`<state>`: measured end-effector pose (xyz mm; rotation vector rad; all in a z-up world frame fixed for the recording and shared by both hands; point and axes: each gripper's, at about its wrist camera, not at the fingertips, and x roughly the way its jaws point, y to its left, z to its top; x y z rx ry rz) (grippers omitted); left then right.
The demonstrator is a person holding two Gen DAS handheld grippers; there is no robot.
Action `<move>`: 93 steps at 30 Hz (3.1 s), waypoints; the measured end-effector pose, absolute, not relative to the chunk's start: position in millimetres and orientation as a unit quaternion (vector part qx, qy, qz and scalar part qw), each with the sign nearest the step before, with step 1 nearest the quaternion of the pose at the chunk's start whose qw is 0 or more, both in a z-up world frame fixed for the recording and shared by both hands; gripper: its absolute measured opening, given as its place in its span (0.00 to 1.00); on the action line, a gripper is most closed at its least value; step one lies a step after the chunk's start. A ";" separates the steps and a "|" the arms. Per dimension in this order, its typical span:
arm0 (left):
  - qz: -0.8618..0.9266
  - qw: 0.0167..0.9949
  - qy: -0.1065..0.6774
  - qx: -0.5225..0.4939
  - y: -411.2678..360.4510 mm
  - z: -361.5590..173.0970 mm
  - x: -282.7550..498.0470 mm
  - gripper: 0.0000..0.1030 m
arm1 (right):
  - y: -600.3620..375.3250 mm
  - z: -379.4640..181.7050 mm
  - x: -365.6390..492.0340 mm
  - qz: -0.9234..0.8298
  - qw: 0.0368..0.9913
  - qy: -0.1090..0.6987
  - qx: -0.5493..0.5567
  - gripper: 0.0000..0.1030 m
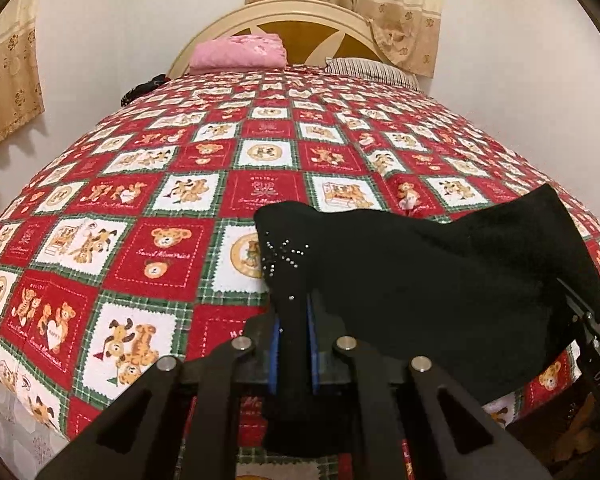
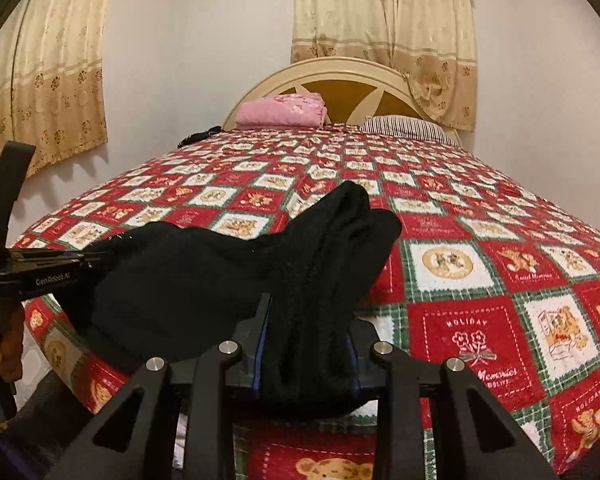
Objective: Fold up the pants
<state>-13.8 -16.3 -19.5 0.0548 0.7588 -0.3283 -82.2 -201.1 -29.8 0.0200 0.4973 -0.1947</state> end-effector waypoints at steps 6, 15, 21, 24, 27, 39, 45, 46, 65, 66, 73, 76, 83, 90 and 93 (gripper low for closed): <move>-0.154 0.920 0.360 0.024 -8.5 -13.8 -11.7 0.12 | -188.2 -20.8 -81.3 -0.088 0.967 0.238 0.000 0.30; -0.147 0.923 0.356 0.010 7.1 -8.6 -6.4 0.12 | -176.7 -14.1 -76.2 -0.081 0.969 0.233 -0.001 0.30; -0.131 0.928 0.349 0.009 21.7 -5.0 -1.5 0.12 | -168.1 -6.8 -65.3 -0.070 0.972 0.226 0.005 0.30; -0.121 0.931 0.344 0.007 30.4 -3.0 1.1 0.12 | -161.0 -3.5 -58.8 -0.062 0.973 0.223 0.001 0.30; -0.112 0.933 0.341 0.005 39.1 -1.7 5.4 0.12 | -152.7 -0.3 -51.2 -0.051 0.974 0.221 -0.007 0.30; -0.066 0.943 0.325 -0.013 83.2 9.2 32.1 0.12 | -118.0 15.0 -4.6 -0.008 0.977 0.212 -0.034 0.30; -0.035 0.947 0.318 -0.021 110.7 12.4 46.0 0.12 | -94.1 23.9 25.3 0.020 0.976 0.208 -0.056 0.30; -0.031 0.948 0.317 -0.022 113.7 12.5 47.1 0.12 | -89.7 25.2 30.0 0.024 0.976 0.207 -0.059 0.30; 0.082 0.958 0.274 -0.010 191.5 29.1 113.8 0.12 | -25.1 26.6 142.5 0.100 0.970 0.195 -0.106 0.30; 0.087 0.954 0.287 -0.009 192.6 21.2 122.5 0.12 | -21.6 22.1 150.5 0.100 0.968 0.198 -0.115 0.30; 0.086 0.924 0.373 -0.018 195.1 -34.7 145.8 0.12 | -31.1 -29.9 204.8 0.097 0.944 0.295 -0.114 0.30; 0.084 0.921 0.381 0.001 189.1 -46.3 144.7 0.14 | -41.4 -46.5 216.2 0.092 0.936 0.326 -0.092 0.30; 0.094 0.918 0.384 0.018 186.8 -52.3 145.9 0.16 | -44.7 -57.3 223.5 0.094 0.926 0.357 -0.086 0.32; 0.128 0.909 0.395 0.037 186.4 -53.1 148.0 0.42 | -43.1 -58.8 228.5 0.086 0.921 0.367 -0.101 0.37; 0.161 0.900 0.404 0.022 200.7 -51.7 146.1 0.79 | -48.1 -58.0 228.8 0.084 0.919 0.374 -0.090 0.47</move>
